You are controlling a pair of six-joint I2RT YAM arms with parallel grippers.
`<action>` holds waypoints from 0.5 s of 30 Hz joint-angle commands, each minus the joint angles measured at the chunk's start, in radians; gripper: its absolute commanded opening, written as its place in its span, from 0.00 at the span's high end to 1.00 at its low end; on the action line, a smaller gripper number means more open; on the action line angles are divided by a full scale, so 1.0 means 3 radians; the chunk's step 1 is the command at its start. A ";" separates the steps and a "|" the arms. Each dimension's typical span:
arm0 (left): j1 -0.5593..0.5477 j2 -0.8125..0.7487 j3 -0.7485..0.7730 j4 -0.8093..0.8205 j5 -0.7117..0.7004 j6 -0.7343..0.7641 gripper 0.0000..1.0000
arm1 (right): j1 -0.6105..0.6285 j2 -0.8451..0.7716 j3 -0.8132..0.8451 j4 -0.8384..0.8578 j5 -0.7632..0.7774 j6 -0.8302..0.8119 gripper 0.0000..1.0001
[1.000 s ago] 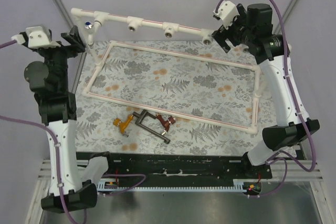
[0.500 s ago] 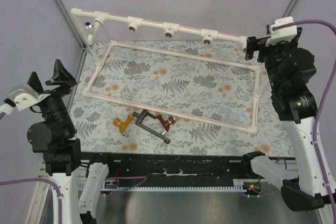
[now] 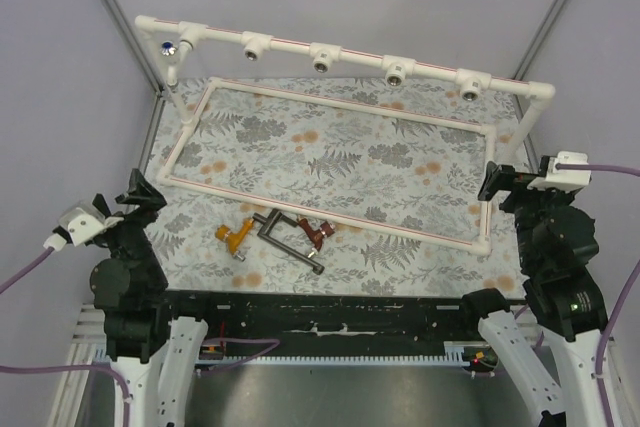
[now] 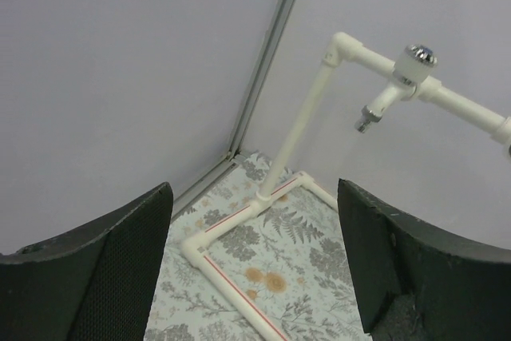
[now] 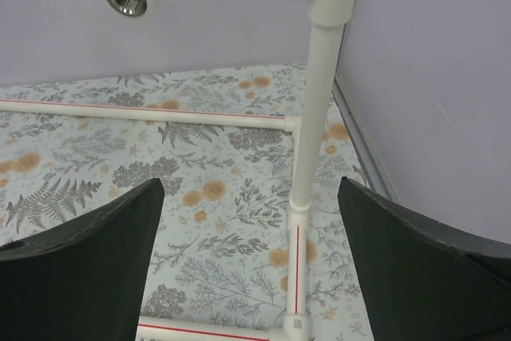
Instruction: Install the water faucets
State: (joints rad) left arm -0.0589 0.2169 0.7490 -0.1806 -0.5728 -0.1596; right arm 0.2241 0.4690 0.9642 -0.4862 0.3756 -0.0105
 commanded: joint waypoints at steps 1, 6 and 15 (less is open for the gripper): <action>0.0002 -0.0252 -0.0206 -0.0394 -0.0096 0.0031 0.12 | -0.0011 -0.0218 -0.0115 -0.0276 -0.0045 0.0189 0.02; 0.0002 -0.0533 -0.0354 -0.0676 -0.0085 -0.0015 0.12 | -0.0006 -0.0596 -0.0462 -0.0266 0.0006 0.0102 0.02; -0.0003 -0.0886 -0.0763 -0.0880 0.0012 -0.0189 0.12 | 0.0020 -0.0807 -0.0652 -0.0297 0.0134 0.0101 0.02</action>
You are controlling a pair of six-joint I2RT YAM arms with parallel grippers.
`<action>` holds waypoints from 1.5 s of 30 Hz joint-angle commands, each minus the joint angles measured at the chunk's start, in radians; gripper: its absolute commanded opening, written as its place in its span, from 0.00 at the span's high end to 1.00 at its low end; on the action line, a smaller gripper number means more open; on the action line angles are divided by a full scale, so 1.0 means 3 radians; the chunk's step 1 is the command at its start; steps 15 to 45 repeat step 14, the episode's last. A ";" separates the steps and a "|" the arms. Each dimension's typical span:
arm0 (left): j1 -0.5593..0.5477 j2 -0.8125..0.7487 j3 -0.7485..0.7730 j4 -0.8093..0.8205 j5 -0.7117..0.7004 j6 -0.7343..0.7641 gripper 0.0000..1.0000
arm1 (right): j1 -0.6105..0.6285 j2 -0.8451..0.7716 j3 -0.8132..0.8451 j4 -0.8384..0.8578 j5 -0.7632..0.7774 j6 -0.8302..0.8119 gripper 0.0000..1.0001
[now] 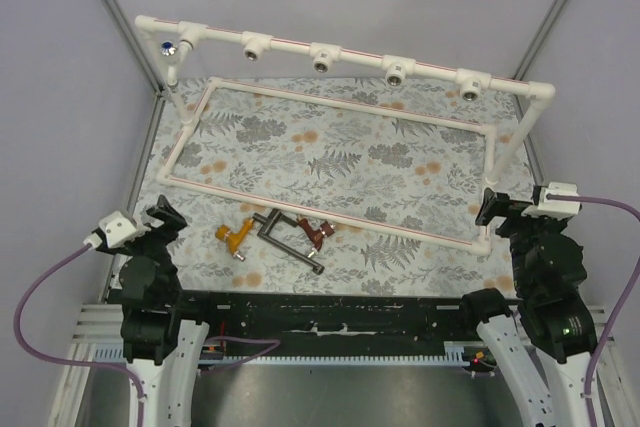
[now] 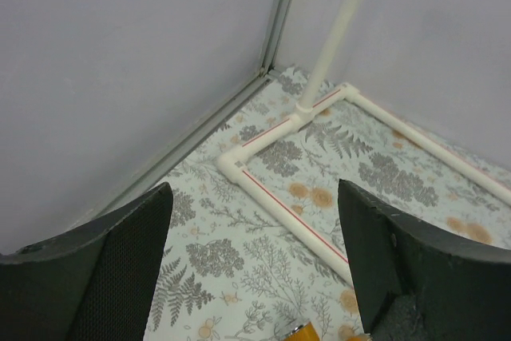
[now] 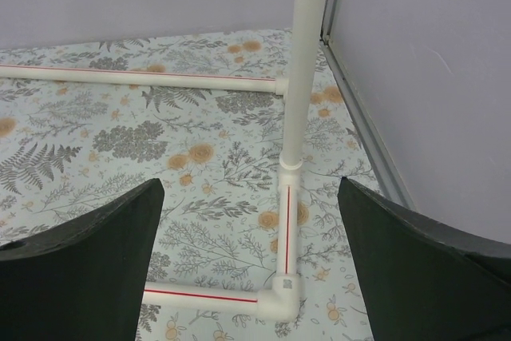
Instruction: Install the water faucets
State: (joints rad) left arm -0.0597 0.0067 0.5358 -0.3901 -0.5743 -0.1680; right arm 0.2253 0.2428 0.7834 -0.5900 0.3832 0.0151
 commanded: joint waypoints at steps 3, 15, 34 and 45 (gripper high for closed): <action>0.0005 -0.0201 -0.0099 -0.0218 0.0028 -0.0181 0.12 | 0.0021 -0.0032 -0.0080 0.0085 0.0113 0.0052 0.02; 0.0005 -0.0196 -0.0165 -0.0183 0.0084 -0.0217 0.12 | 0.0026 0.0050 -0.0157 0.0116 0.0195 0.0139 0.02; 0.0005 -0.0196 -0.0165 -0.0183 0.0084 -0.0217 0.12 | 0.0026 0.0050 -0.0157 0.0116 0.0195 0.0139 0.02; 0.0005 -0.0196 -0.0165 -0.0183 0.0084 -0.0217 0.12 | 0.0026 0.0050 -0.0157 0.0116 0.0195 0.0139 0.02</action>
